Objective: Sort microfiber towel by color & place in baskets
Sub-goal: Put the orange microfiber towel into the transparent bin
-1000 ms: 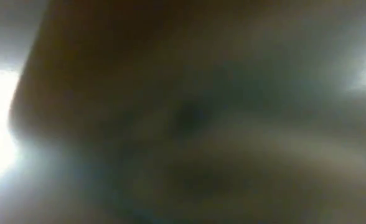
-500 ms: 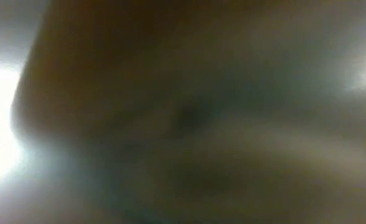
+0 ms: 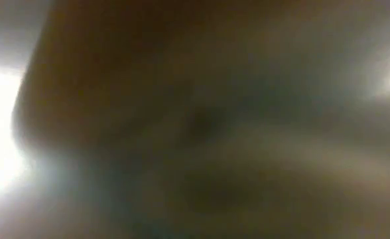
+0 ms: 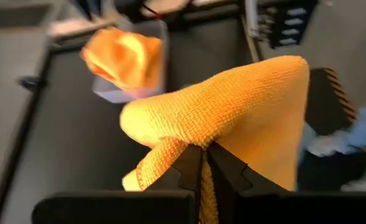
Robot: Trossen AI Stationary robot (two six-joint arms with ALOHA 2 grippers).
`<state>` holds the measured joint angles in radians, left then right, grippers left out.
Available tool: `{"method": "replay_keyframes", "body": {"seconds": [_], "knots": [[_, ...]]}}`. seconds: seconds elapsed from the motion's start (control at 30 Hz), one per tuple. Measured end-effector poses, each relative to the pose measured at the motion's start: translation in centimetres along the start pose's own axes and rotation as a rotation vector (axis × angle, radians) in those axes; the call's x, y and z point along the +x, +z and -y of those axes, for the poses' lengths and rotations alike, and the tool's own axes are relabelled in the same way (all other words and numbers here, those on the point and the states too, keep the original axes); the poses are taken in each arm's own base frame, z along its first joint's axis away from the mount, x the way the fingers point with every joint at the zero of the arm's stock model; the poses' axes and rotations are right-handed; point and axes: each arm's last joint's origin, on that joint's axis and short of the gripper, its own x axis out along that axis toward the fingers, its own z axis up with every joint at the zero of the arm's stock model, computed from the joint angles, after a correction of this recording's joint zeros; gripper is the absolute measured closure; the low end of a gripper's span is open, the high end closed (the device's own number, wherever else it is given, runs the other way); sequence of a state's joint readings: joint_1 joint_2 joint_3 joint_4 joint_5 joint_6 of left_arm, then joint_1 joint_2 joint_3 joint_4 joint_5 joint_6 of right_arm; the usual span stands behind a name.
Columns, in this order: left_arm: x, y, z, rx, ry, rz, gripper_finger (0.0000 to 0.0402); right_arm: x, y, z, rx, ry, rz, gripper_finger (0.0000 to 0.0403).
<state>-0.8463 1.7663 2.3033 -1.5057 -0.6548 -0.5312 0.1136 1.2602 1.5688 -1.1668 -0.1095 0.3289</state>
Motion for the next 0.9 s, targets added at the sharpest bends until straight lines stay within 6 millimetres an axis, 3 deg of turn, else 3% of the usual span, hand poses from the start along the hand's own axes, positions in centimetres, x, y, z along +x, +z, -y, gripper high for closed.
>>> {"method": "replay_keyframes", "body": {"seconds": [0.47, 0.9], "knots": [[-1.2, 0.9, -2.4, 0.019, 0.515, 0.295, 0.0401, -0.3, 2.6, -0.9, -0.097, 0.077, 0.270, 0.0335], [0.2, 1.7, -3.8, -0.080, 0.671, 0.348, 0.0401, 0.9, 7.9, -2.6, -0.240, 0.173, 0.723, 0.0335]]}}
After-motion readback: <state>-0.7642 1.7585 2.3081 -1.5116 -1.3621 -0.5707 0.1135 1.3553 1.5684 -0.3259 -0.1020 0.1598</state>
